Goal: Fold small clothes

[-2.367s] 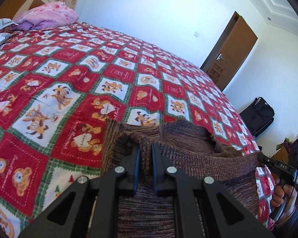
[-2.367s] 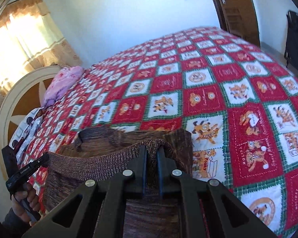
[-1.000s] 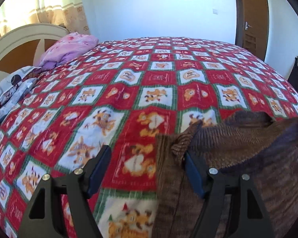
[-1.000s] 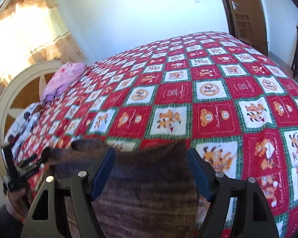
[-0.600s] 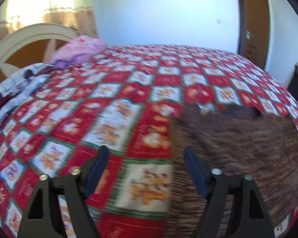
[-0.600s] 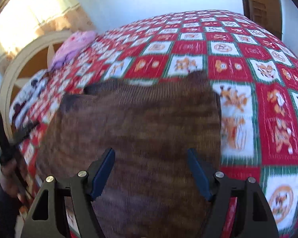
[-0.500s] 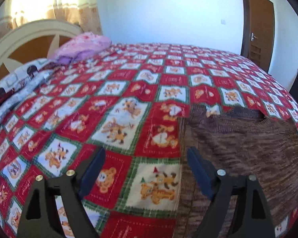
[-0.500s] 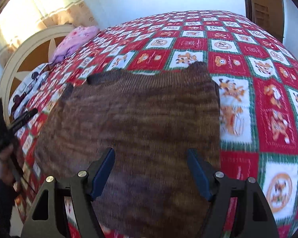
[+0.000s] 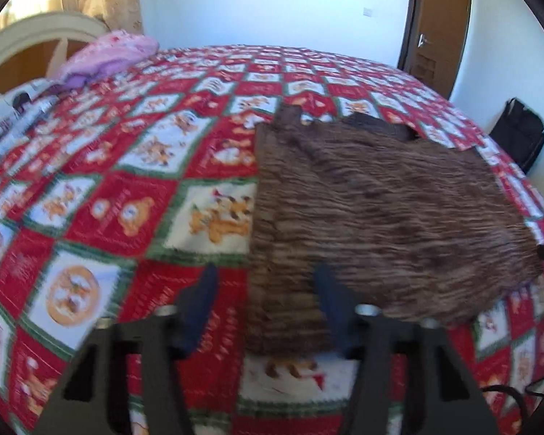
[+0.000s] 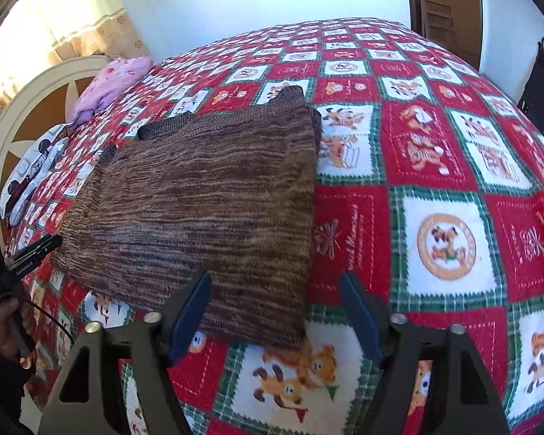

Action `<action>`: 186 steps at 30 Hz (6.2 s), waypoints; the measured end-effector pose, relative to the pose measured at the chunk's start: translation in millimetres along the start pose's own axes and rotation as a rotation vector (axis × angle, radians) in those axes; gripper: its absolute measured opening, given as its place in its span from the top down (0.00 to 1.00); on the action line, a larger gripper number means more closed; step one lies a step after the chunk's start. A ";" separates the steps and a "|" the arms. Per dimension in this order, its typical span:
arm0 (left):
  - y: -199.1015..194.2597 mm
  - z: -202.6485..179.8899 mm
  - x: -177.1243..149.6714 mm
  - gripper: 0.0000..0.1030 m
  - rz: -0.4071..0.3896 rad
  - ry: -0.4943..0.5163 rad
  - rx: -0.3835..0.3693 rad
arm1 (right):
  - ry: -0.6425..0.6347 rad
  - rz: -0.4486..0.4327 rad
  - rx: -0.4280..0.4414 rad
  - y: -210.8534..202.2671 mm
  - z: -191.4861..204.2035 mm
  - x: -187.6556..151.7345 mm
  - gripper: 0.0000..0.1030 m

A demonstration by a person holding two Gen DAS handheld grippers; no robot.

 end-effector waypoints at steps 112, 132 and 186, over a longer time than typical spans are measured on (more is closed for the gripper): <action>-55.3 116.5 6.9 0.10 -0.053 -0.122 -0.139 | -0.861 -0.346 0.008 0.0 376.7 -63.3 0.43; 18.7 48.8 76.5 0.10 0.006 0.019 -0.418 | -0.781 -0.392 -0.028 6.6 375.1 -54.9 0.77; 67.6 -44.5 152.7 0.84 -0.025 -0.140 -0.639 | -0.470 -0.479 -0.018 -50.9 261.1 6.5 0.93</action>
Point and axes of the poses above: each gripper's, at about its wrist camera, not at the fingertips, and y roughly the way its jaws point, z to its left, x to its top, the point moved 9 cm from there along y, roughly the way its jaws point, and after that the axes turned 13 degrees about -x, right-handed, at the moved point
